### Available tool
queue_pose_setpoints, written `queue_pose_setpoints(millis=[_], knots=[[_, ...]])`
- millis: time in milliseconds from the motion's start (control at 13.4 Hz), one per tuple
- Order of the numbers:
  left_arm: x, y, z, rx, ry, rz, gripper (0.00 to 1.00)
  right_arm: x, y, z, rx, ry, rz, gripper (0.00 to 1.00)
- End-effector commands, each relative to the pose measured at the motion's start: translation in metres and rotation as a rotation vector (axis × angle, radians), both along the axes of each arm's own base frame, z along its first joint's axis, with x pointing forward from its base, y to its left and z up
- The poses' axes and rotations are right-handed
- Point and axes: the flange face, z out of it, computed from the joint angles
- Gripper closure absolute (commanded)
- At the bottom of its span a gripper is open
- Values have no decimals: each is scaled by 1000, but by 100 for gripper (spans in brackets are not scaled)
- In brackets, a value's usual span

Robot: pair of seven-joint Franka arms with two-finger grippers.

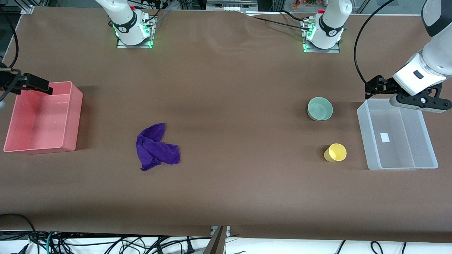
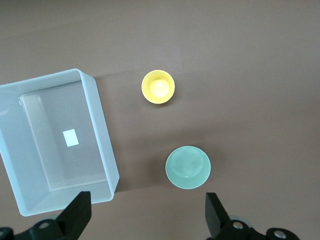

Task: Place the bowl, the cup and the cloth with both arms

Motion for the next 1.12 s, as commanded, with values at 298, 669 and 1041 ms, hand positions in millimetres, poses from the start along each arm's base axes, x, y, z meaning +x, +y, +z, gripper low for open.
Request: queue_pose_setpoints(millis=[298,669,1041], knots=[[-6,2,4,-22,9,18,0,1,2,6,12,-8,14,0],[-14,7,-51,-16,124,16,0,2,3,6,15,-10,12,0],[-24,8,-186,-6,323,19,0,18,3,-18,13,-7,13,0]])
